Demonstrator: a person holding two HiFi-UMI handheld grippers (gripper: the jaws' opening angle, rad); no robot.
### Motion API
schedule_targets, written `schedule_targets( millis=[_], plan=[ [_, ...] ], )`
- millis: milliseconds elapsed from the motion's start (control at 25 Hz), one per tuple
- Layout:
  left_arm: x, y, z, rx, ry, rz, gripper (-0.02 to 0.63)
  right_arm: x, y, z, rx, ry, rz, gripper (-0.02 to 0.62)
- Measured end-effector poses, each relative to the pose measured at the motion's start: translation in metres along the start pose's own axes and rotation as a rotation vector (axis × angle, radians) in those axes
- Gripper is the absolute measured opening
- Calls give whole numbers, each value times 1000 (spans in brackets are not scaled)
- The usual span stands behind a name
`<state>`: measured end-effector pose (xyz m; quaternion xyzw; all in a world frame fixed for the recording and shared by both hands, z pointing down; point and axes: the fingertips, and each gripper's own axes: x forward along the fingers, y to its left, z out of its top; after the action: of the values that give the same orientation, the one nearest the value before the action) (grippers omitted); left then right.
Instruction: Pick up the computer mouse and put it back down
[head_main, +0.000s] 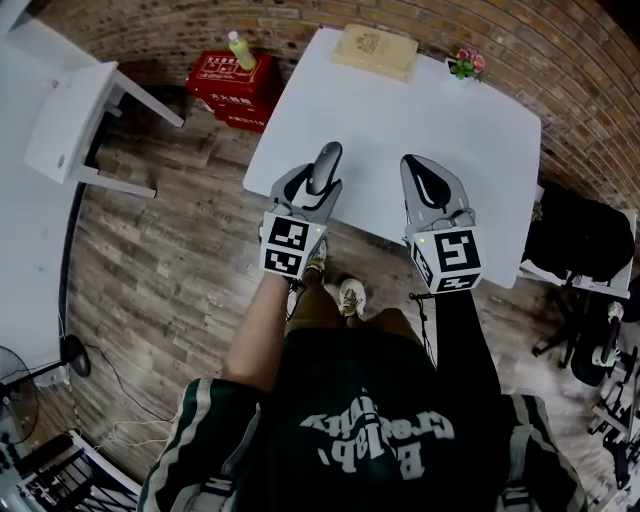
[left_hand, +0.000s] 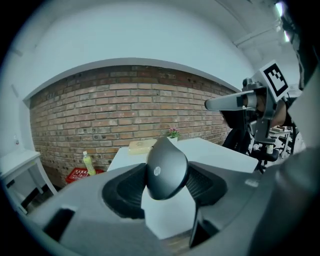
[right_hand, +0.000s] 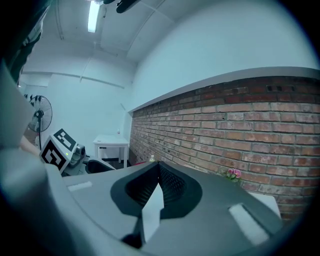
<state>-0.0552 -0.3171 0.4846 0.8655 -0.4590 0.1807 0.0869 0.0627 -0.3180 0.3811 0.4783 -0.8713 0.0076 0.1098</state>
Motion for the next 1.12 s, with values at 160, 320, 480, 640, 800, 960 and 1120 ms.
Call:
schedule_targets(
  millis=[160, 320, 480, 640, 800, 960, 1120],
  plan=[
    [11, 5, -25, -9, 47, -9, 242, 8, 1, -15, 16, 28, 0, 15],
    [19, 12, -53, -10, 106, -21, 242, 15, 8, -27, 31, 54, 3, 15],
    [29, 19, -78, -20, 156, -29, 242, 22, 8, -36, 37, 74, -1, 15],
    [36, 23, -101, -15, 210, -45, 242, 28, 8, -42, 41, 92, -7, 15],
    [45, 26, -123, -5, 256, -52, 242, 33, 7, -48, 47, 106, -12, 15],
    [53, 30, -142, -5, 290, -44, 244, 35, 5, -54, 51, 119, -20, 15],
    [57, 32, -154, 7, 344, -36, 245, 35, 2, -58, 56, 128, -28, 15]
  ],
)
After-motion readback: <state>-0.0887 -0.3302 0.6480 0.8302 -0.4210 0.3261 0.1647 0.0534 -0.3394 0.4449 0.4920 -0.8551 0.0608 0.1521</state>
